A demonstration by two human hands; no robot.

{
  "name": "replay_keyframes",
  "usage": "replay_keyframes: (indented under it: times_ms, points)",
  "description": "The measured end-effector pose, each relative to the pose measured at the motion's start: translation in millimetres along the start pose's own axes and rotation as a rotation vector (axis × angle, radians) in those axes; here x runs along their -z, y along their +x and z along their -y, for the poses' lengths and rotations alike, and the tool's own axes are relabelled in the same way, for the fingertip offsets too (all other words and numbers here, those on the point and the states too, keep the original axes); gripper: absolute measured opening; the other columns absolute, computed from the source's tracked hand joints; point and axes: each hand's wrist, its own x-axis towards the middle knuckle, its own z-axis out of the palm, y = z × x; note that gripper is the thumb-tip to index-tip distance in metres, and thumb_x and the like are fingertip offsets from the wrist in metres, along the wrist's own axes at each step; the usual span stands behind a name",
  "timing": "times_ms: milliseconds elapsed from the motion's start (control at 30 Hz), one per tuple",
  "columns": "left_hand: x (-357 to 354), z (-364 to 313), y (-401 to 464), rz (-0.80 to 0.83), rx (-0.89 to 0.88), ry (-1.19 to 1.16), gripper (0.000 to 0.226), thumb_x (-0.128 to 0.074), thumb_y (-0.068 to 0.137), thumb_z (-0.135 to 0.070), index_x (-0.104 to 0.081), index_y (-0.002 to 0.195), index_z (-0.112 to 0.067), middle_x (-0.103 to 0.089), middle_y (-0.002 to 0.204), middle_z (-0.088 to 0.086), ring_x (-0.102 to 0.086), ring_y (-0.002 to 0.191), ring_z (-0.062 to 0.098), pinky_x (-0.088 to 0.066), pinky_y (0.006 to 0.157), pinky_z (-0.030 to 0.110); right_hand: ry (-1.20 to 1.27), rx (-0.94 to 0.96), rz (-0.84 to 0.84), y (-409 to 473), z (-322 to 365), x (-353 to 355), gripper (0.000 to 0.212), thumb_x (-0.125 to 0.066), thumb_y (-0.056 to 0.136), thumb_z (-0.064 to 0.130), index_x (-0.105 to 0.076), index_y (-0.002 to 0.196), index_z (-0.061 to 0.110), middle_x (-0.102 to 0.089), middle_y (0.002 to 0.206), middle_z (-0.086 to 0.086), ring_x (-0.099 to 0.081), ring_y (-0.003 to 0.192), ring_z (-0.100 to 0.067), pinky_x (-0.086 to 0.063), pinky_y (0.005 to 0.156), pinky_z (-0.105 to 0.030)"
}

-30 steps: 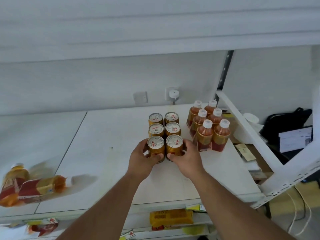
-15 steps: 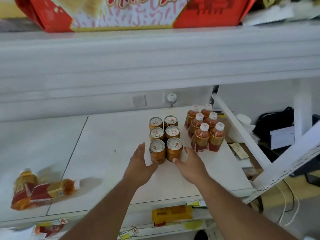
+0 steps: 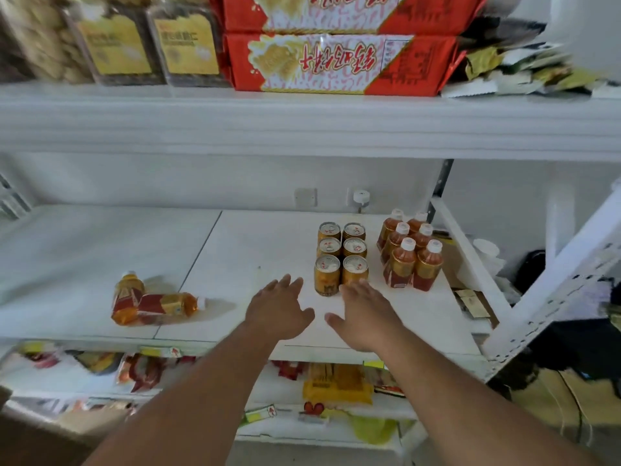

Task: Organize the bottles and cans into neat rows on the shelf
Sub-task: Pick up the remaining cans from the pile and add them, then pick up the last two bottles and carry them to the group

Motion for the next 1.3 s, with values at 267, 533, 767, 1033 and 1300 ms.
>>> replay_keyframes:
  times_ms: [267, 533, 767, 1033, 1300]
  points:
    - [6, -7, -85, -0.021, 0.092, -0.004, 0.083, -0.046, 0.081, -0.062, -0.022, 0.153, -0.028, -0.021, 0.161, 0.001, -0.027, 0.142, 0.027, -0.032, 0.107, 0.043, 0.018, 0.141, 0.034, -56, 22, -5, 0.08, -0.04, 0.099, 0.061, -0.016, 0.16, 0.014, -0.013, 0.168, -0.008, -0.013, 0.153, -0.026, -0.016, 0.12, -0.04]
    - [13, 29, -147, -0.047, 0.21, -0.044, 0.081, -0.05, 0.084, -0.061, -0.023, 0.154, -0.029, -0.023, 0.16, -0.002, -0.027, 0.142, 0.027, -0.034, 0.106, 0.045, 0.045, 0.237, 0.071, -86, 76, -12, 0.075, -0.045, 0.098, 0.057, -0.024, 0.156, 0.014, -0.027, 0.163, -0.007, -0.026, 0.146, -0.028, -0.03, 0.115, -0.042]
    - [23, 89, -170, -0.065, 0.254, -0.096, 0.081, -0.05, 0.085, -0.06, -0.022, 0.154, -0.029, -0.023, 0.16, -0.003, -0.026, 0.142, 0.026, -0.035, 0.108, 0.048, 0.041, 0.262, 0.05, -89, 137, -23, 0.073, -0.047, 0.098, 0.057, -0.028, 0.155, 0.014, -0.034, 0.159, -0.007, -0.032, 0.142, -0.029, -0.034, 0.112, -0.042]
    - [33, 180, -199, -0.099, 0.283, -0.181, 0.077, -0.051, 0.085, -0.057, -0.027, 0.152, -0.028, -0.035, 0.155, -0.003, -0.038, 0.135, 0.026, -0.042, 0.103, 0.045, 0.064, 0.226, 0.078, -88, 225, -50, 0.073, -0.047, 0.098, 0.057, -0.029, 0.155, 0.016, -0.038, 0.156, -0.007, -0.037, 0.138, -0.029, -0.037, 0.109, -0.044]
    - [35, 239, -196, -0.092, 0.276, -0.249, 0.078, -0.049, 0.087, -0.058, -0.025, 0.153, -0.026, -0.035, 0.155, 0.0, -0.039, 0.136, 0.026, -0.039, 0.106, 0.042, 0.112, 0.172, 0.102, -68, 277, -64, 0.072, -0.048, 0.097, 0.057, -0.031, 0.153, 0.015, -0.042, 0.152, -0.009, -0.043, 0.134, -0.029, -0.041, 0.104, -0.042]
